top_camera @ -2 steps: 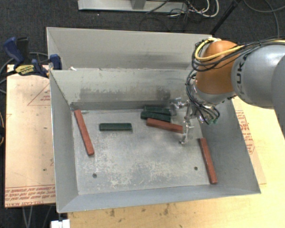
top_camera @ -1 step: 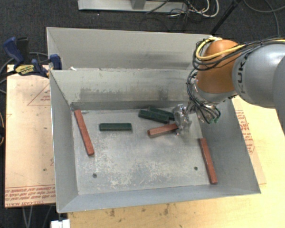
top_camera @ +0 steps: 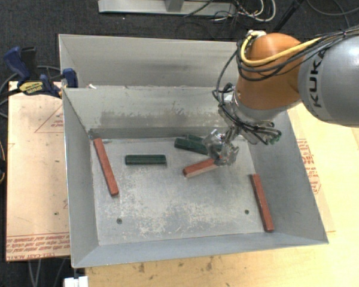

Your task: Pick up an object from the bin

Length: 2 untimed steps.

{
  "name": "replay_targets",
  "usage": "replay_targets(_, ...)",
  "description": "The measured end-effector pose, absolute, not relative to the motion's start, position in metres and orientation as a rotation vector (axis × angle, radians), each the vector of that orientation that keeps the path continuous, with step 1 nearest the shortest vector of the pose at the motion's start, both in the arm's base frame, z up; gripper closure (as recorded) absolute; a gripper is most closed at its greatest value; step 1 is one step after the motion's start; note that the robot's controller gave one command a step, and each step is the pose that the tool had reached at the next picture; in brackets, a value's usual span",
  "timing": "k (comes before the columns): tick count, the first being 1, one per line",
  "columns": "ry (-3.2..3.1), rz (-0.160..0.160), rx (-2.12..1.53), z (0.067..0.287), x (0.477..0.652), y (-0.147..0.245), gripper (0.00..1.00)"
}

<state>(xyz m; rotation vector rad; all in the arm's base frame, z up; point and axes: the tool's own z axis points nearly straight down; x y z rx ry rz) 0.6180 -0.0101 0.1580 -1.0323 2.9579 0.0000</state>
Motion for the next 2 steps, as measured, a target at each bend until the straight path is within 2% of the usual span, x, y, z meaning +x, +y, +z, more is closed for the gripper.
replay_targets(1, 2.964, 0.002, -1.029, 0.155, 0.617, -0.012, 0.0)
replay_targets(2, 2.909, 0.003, -1.174, 0.067, 0.65, -0.008, 0.0)
